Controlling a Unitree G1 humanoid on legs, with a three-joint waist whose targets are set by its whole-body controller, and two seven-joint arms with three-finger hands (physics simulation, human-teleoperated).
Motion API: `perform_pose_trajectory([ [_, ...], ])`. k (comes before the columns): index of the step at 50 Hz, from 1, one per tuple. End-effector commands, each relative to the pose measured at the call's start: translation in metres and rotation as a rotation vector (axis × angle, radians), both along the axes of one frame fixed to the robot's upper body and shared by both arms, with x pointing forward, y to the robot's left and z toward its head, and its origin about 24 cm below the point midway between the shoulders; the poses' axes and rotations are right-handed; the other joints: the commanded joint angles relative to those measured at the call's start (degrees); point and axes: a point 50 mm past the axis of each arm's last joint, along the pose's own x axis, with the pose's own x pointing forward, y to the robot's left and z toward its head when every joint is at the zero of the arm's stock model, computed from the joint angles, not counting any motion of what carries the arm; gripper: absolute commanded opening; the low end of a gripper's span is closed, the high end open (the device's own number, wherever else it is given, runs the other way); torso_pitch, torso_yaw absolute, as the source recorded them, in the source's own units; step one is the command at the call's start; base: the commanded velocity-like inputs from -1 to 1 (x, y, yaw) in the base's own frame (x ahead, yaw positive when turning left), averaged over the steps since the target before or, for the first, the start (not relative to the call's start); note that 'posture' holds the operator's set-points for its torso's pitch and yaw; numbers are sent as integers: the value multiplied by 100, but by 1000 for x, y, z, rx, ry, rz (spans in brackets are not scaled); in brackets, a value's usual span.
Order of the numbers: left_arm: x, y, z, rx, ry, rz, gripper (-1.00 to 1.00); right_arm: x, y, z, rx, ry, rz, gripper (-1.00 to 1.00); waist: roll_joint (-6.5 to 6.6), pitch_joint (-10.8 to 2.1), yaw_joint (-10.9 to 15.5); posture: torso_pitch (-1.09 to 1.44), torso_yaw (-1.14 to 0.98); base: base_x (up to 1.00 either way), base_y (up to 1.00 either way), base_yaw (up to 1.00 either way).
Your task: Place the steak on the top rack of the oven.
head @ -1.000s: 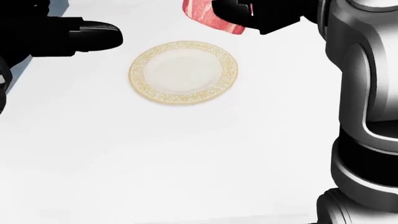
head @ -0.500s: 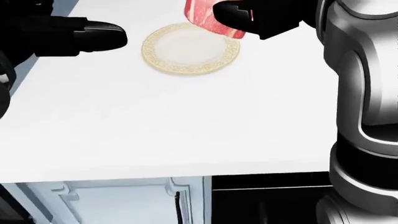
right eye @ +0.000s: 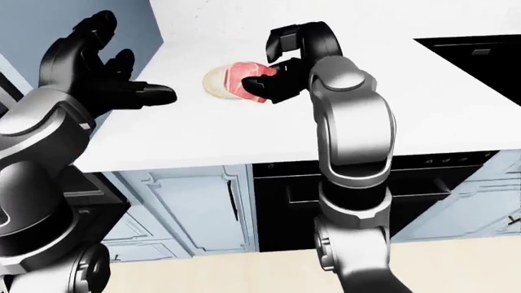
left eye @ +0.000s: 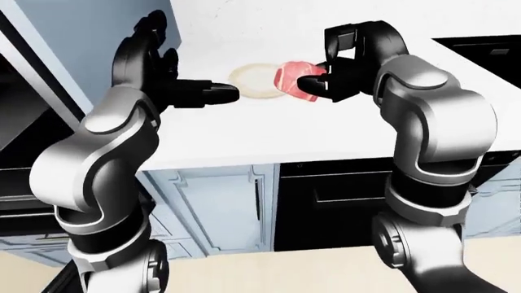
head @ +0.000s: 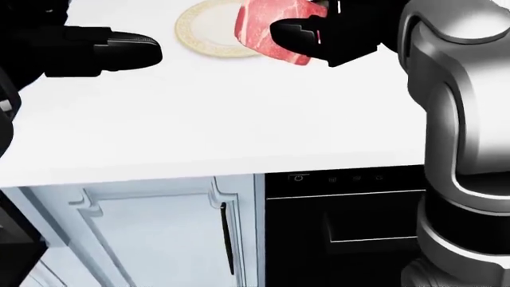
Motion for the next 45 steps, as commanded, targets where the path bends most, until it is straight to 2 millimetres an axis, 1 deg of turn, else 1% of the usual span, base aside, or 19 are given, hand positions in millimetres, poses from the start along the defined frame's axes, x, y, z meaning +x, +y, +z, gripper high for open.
perform_pose_trajectory([
  [1,-5,2,15,-5,-79,9,100,-8,2,24,1,-124,12,-100,-14,-174,7,0,0,0,0,0],
  [11,-4,3,15,-4,-78,11,100,-6,3,26,3,-122,13,-100,-26,-206,4,0,0,0,0,0],
  [12,-4,3,16,-5,-78,11,100,-6,3,25,2,-119,15,-100,-30,-355,9,0,0,0,-27,0],
  [13,-4,3,16,-4,-78,11,100,-6,4,26,2,-119,15,-100,52,-383,23,0,0,0,-52,0],
  [14,-3,3,15,-5,-79,11,100,-6,4,26,0,-118,17,-100,194,-360,30,0,0,0,-61,0],
  [15,-3,2,16,-4,-79,11,100,-6,3,26,-1,-119,16,-100,286,-373,17,0,0,0,-63,0],
  [17,-3,2,17,-5,-79,10,100,-6,3,27,-1,-119,17,-100,343,-407,67,0,0,0,-64,0],
  [20,-2,1,17,-6,-80,8,100,-6,3,28,-4,-120,17,-100,300,-367,103,0,0,0,-64,0],
  [22,-2,1,16,-6,-79,7,100,-5,4,26,-5,-119,20,-100,238,-334,112,0,0,0,-62,0],
  [24,-2,1,14,-6,-77,8,100,-5,4,22,-4,-114,19,-100,118,-312,125,0,0,0,-57,0],
  [25,-2,1,14,-6,-77,8,100,-5,4,21,-4,-113,20,-100,20,-296,133,0,0,0,-48,0],
  [26,-2,2,15,-6,-77,9,100,-5,4,21,-3,-113,19,-100,-118,-285,140,0,0,0,-40,0],
  [27,-3,2,14,-6,-77,10,100,-5,5,22,-1,-115,20,-100,-366,-318,138,0,0,0,-17,0],
  [28,-3,2,14,-7,-77,11,100,-5,5,22,-2,-115,21,-100,-780,-276,110,0,0,0,0,0],
  [29,-3,2,14,-7,-77,11,100,-6,5,22,-2,-116,21,-100,-518,-55,98,0,0,0,0,0],
  [31,-3,2,15,-8,-78,11,100,-6,5,23,-3,-117,19,-100,-500,-181,107,0,0,0,0,0],
  [32,-3,3,15,-8,-78,11,100,-5,5,23,-4,-117,19,-100,-464,-180,119,0,0,0,0,0],
  [37,-4,3,13,-9,-76,12,100,-5,4,23,-5,-117,16,-100,-290,-78,86,0,0,0,0,0],
  [45,-3,1,13,-8,-77,10,100,-6,1,23,-5,-121,7,-100,-174,-39,5,0,0,0,0,0],
])
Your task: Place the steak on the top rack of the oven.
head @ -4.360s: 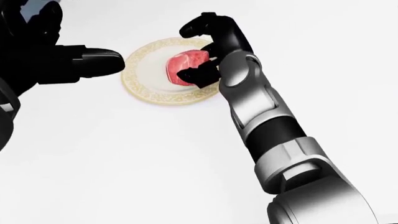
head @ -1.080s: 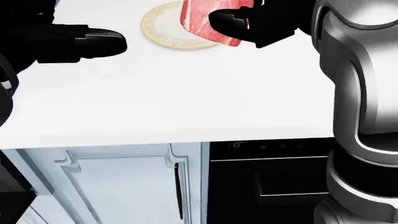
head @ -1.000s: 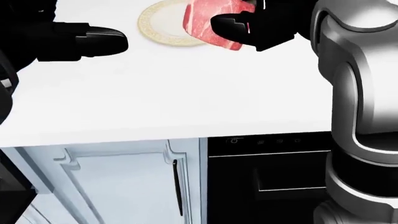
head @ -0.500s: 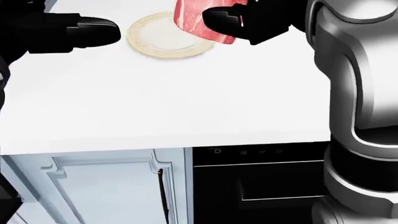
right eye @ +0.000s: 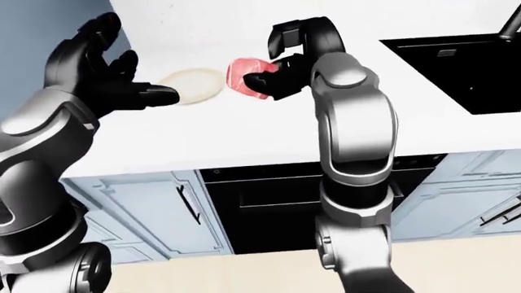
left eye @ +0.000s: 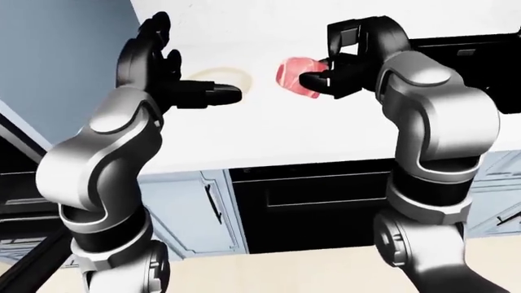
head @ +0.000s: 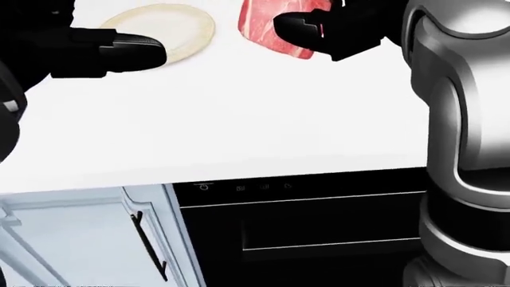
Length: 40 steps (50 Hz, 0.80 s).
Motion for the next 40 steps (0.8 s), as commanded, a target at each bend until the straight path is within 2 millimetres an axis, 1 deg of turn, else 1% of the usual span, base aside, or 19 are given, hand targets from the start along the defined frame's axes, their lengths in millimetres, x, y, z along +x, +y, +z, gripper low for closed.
perform_pose_trajectory([
  [1,-5,3,15,-7,-81,20,100,-7,3,20,-4,-102,21,-100,-21,-174,25,0,0,0,0,0],
  [2,-5,3,15,-6,-80,20,100,-7,3,20,-5,-102,21,-100,34,-187,7,0,0,0,0,0],
  [3,-4,3,14,-6,-79,20,100,-6,3,18,-9,-97,17,-100,139,-316,65,0,0,0,0,38],
  [5,-4,3,15,-5,-79,20,100,-6,3,18,-9,-96,19,-100,374,-354,84,0,0,-2,0,64],
  [8,-5,3,13,-5,-77,21,100,-6,4,17,-12,-94,21,-100,382,-436,137,0,0,-12,0,100],
  [9,-4,4,13,-5,-77,22,100,-6,4,17,-12,-93,21,-100,480,-464,110,0,0,-16,0,100],
  [10,-4,4,14,-5,-78,22,100,-6,4,18,-13,-94,21,-100,511,-522,126,0,0,-16,0,100],
  [12,-4,4,15,-6,-80,22,100,-6,4,19,-15,-96,22,-100,441,-566,181,0,0,-16,0,100],
  [17,-5,4,14,-3,-78,21,100,-6,6,17,-19,-94,25,-100,211,-445,163,0,0,-17,0,100],
  [20,-5,5,14,-4,-79,23,100,-6,6,17,-22,-92,28,-100,33,-442,136,0,0,-17,0,100],
  [22,-6,5,15,-4,-79,23,100,-6,6,17,-26,-89,30,-100,-200,-459,148,0,0,-16,0,100],
  [23,-6,4,15,-5,-79,22,100,-6,6,17,-26,-90,29,-100,-436,-543,129,0,0,-18,0,100],
  [24,-6,4,14,-5,-79,21,100,-6,6,17,-26,-90,29,-100,-284,-547,128,0,0,-17,0,100],
  [25,-6,4,14,-6,-79,21,100,-6,6,17,-28,-89,28,-100,-323,-466,114,0,0,-16,0,100],
  [27,-6,5,13,-6,-77,22,100,-6,5,18,-32,-90,26,-100,-309,-481,163,0,0,-18,0,100],
  [32,-6,5,12,-4,-76,24,100,-6,5,19,-34,-93,26,-100,-9,-387,179,0,0,-17,0,100],
  [38,-6,5,12,-5,-77,23,100,-6,5,20,-35,-94,28,-100,501,-362,169,0,0,-17,0,100],
  [39,-6,5,11,-5,-76,23,100,-6,5,20,-35,-94,27,-100,650,-391,174,0,0,-17,0,100],
  [40,-6,5,11,-5,-75,24,100,-6,5,19,-34,-93,27,-100,788,-533,182,0,0,-17,0,100],
])
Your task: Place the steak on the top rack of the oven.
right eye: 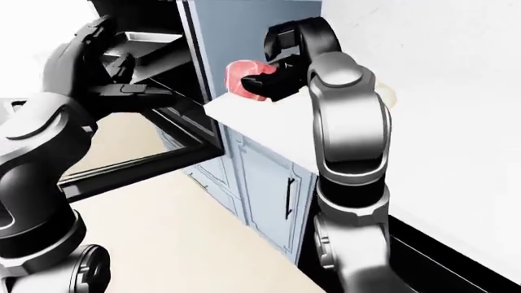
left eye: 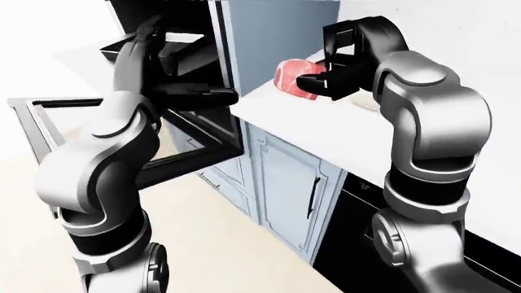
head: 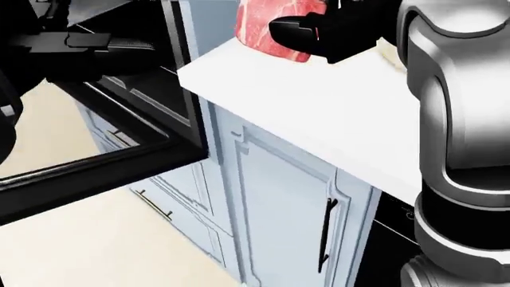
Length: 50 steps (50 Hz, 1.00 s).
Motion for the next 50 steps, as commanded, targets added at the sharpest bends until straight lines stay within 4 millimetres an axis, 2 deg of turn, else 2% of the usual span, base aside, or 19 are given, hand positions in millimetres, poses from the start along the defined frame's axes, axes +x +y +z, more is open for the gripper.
perform_pose_trajectory([
  [1,-5,1,15,-3,-79,8,100,-7,2,18,-1,-98,16,-100,26,-169,-26,0,0,-17,0,100],
  [4,-6,1,15,-3,-79,9,100,-7,2,17,1,-96,18,-100,-112,-291,39,0,0,-17,0,100],
  [12,-5,1,14,-4,-77,10,100,-6,2,15,0,-93,17,-100,-601,-113,-91,0,0,-17,0,100],
  [14,-5,2,13,-2,-75,11,100,-5,2,13,-1,-89,16,-100,-903,-184,-112,0,0,-17,0,100],
  [15,-5,2,14,-2,-76,14,100,-5,2,12,0,-89,17,-100,-1151,-399,-108,0,0,-17,0,100],
  [16,-5,3,14,-1,-76,15,100,-5,2,13,-1,-88,18,-100,-851,-147,-167,0,0,-17,0,100],
  [18,-4,3,14,0,-76,15,100,-4,3,14,-2,-90,19,-100,-898,-202,-69,0,0,-17,0,100],
  [24,-3,1,13,0,-75,10,100,-4,1,14,-5,-88,18,-100,-542,-149,-29,0,0,-17,0,100],
  [29,-3,1,13,1,-74,11,100,-4,1,13,-5,-88,17,-100,-148,-135,-50,0,0,-17,0,100],
  [31,-3,1,11,2,-72,11,100,-4,2,11,-5,-86,18,-100,191,-227,-25,0,0,-17,0,100],
  [32,-3,1,10,2,-72,11,100,-4,2,11,-6,-85,19,-100,5,-156,-8,0,0,-17,0,100],
  [33,-3,1,10,2,-72,9,100,-5,2,10,-4,-85,19,-100,25,-209,-30,0,0,-16,0,100],
  [36,-3,1,10,2,-71,8,100,-5,2,8,-5,-82,18,-100,-172,-292,41,0,0,-17,0,100],
  [44,-4,1,9,0,-69,9,100,-5,2,8,0,-83,15,-100,-676,-129,-88,0,0,-17,0,100],
  [45,-4,1,8,0,-69,9,100,-5,1,8,1,-84,9,-100,-936,-214,-260,0,0,-16,100,0],
  [46,-4,1,8,-1,-70,9,100,-5,1,8,3,-83,11,-100,-1368,-318,-364,0,0,-17,100,0],
  [47,-4,1,8,-1,-70,8,100,-5,1,8,4,-86,12,-100,-1065,-34,-311,0,0,-16,84,0],
  [49,-4,1,8,-1,-70,8,100,-5,0,10,11,-93,9,-100,-1077,-290,-269,0,0,-9,38,0],
  [50,-4,1,8,0,-70,8,100,-5,-1,10,15,-92,3,-100,-976,-174,-245,0,0,0,0,0],
])
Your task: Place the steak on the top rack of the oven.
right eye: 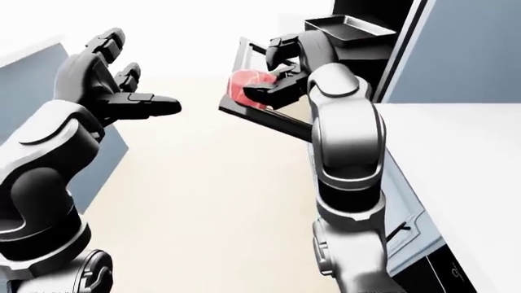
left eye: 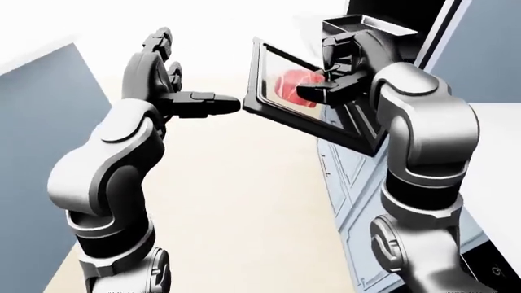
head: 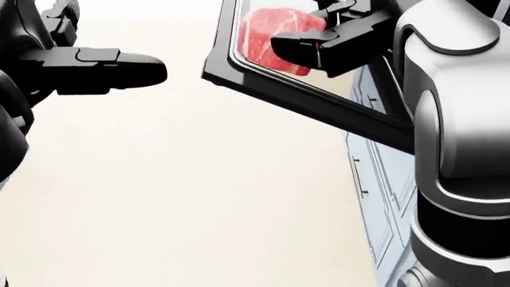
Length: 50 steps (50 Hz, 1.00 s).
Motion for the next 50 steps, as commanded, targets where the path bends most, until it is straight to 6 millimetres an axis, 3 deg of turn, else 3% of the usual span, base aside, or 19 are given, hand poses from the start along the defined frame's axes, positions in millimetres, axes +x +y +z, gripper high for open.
perform_pose_trajectory([
  [1,-6,2,20,-5,-105,12,100,-7,1,23,2,-126,4,-100,64,-107,62,0,0,0,0,0],
  [4,-6,2,19,-4,-104,11,100,-7,1,24,5,-129,5,-100,285,82,36,0,0,0,0,0],
  [7,-6,2,20,-4,-105,11,100,-7,0,25,6,-133,3,-100,634,-18,-29,0,0,0,0,0],
  [8,-6,2,20,-4,-105,11,100,-7,0,25,8,-130,2,-100,523,43,-14,0,0,0,0,0],
  [14,-5,2,21,-2,-107,11,100,-6,0,27,1,-129,5,-100,454,-18,41,0,0,0,-1,0],
  [15,-6,3,21,-3,-107,11,100,-5,0,28,1,-130,4,-100,482,-162,53,0,0,0,-8,0],
  [19,-5,2,23,-2,-108,11,100,-4,-1,30,0,-130,1,-100,599,-206,72,0,0,1,-11,0],
  [21,-4,2,22,-1,-107,10,100,-4,-1,31,0,-130,1,-100,579,-228,74,0,0,1,-11,0],
  [25,-5,1,23,-1,-108,8,100,-5,-2,31,1,-131,2,-100,430,-148,102,0,0,6,-16,0],
  [27,-5,0,24,-1,-108,7,100,-5,-3,32,2,-133,1,-100,228,-153,126,0,0,9,-20,0],
  [28,-5,0,23,-1,-108,7,100,-5,-3,32,3,-134,1,-100,35,-199,137,0,0,12,-22,0],
  [29,-5,0,23,-2,-108,6,100,-5,-3,32,3,-134,1,-100,17,-208,169,0,0,13,-23,0],
  [31,-5,0,23,-1,-107,7,100,-5,-4,32,2,-135,0,-100,115,-66,184,0,0,14,-24,0],
  [38,-6,0,24,-2,-110,7,100,-5,-4,32,2,-134,-3,-100,443,-64,181,0,0,14,-23,0],
  [40,-6,1,23,-3,-110,8,100,-5,-4,32,2,-133,-3,-100,583,-55,152,0,0,14,-22,0],
  [42,-6,1,22,-4,-109,8,100,-5,-3,32,2,-132,-3,-100,846,-105,106,0,0,14,-23,0],
  [43,-6,1,22,-4,-108,8,100,-5,-3,32,1,-132,-2,-100,751,-94,101,0,0,15,-23,0],
  [46,-6,2,21,-5,-107,9,100,-5,-2,31,1,-130,-1,-100,787,-121,97,0,0,15,-23,0],
  [50,-6,2,21,-5,-108,10,100,-5,-2,31,-1,-131,0,-100,629,-137,126,0,0,15,-23,0],
])
